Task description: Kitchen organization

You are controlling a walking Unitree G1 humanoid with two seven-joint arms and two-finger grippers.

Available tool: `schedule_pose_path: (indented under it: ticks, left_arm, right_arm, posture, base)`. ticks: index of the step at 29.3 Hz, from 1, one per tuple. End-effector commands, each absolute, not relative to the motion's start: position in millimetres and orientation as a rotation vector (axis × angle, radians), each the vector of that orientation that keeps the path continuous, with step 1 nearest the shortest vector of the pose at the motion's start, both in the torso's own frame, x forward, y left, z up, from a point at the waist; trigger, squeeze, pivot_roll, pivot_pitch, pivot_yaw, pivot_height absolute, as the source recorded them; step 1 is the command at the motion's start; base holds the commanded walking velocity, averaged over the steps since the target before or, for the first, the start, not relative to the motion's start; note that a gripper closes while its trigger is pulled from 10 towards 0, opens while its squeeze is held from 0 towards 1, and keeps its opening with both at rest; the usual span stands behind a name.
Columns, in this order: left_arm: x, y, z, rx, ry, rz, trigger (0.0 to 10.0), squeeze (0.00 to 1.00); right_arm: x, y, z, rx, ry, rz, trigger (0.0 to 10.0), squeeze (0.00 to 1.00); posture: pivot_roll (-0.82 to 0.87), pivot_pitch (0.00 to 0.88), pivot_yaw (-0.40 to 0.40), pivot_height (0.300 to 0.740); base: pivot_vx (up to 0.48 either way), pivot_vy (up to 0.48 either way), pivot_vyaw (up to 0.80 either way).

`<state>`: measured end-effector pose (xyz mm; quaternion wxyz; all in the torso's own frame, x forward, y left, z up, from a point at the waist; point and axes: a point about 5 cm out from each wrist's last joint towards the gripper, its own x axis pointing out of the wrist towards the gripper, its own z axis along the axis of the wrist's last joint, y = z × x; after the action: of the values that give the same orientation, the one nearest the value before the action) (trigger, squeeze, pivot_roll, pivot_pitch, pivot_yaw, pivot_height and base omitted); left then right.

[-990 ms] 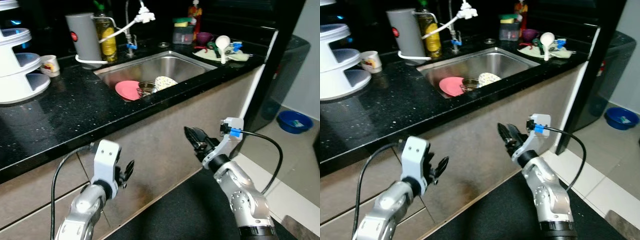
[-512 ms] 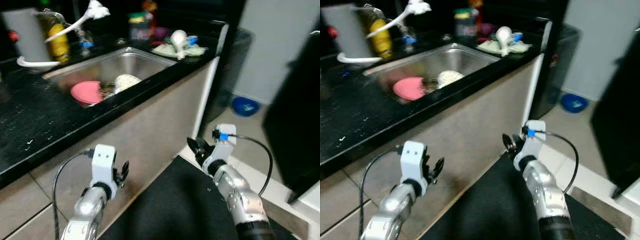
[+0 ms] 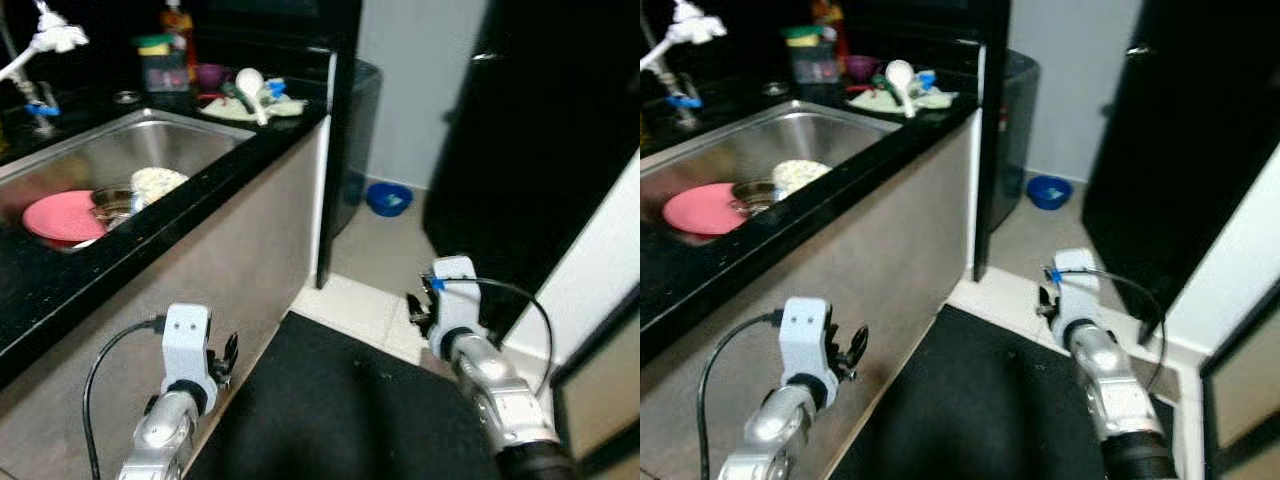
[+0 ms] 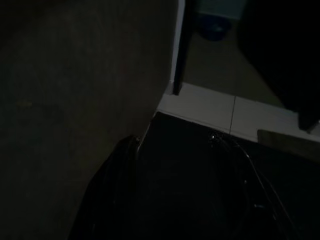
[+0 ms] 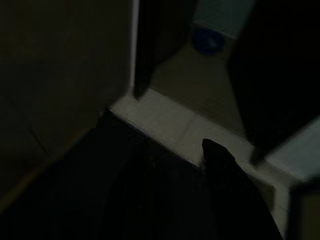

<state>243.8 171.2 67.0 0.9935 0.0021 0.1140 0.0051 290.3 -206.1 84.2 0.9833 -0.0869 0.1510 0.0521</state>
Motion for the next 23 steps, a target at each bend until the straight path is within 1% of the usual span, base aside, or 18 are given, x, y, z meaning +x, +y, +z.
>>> schedule_pose_path:
  ticks: [1, 4, 9, 17, 23]
  left_arm:
    - [243, 176, 70, 0.028, 0.208, 0.041, 10.0, 0.00]
    - [237, 176, 75, 0.060, 0.181, 0.089, 10.0, 0.00]
    - [234, 177, 77, 0.064, 0.170, 0.113, 10.0, 0.00]
    - [237, 175, 78, 0.079, 0.161, 0.097, 10.0, 0.00]
    - [238, 175, 79, 0.080, 0.161, 0.095, 10.0, 0.00]
  right_arm:
    - [291, -193, 87, -0.179, 0.296, 0.162, 10.0, 0.00]
    - [275, -182, 89, -0.178, 0.270, 0.223, 10.0, 0.00]
    - [266, -174, 90, -0.163, 0.257, 0.245, 10.0, 0.00]
    - [263, -173, 87, -0.100, 0.288, 0.269, 10.0, 0.00]
    - [266, -170, 90, -0.090, 0.256, 0.274, 10.0, 0.00]
  posture:
    - [-0.02, 0.000, -0.029, 0.740]
    - [-0.03, 0.000, -0.030, 0.740]
    - [-0.04, 0.000, -0.028, 0.740]
    - [-0.04, 0.000, -0.027, 0.740]
    - [-0.03, 0.000, -0.022, 0.740]
  base:
    - [0.000, 0.000, 0.00]
    - [0.000, 0.000, 0.00]
    - [0.000, 0.000, 0.00]
    - [0.000, 0.000, 0.00]
    - [0.000, -0.418, 0.00]
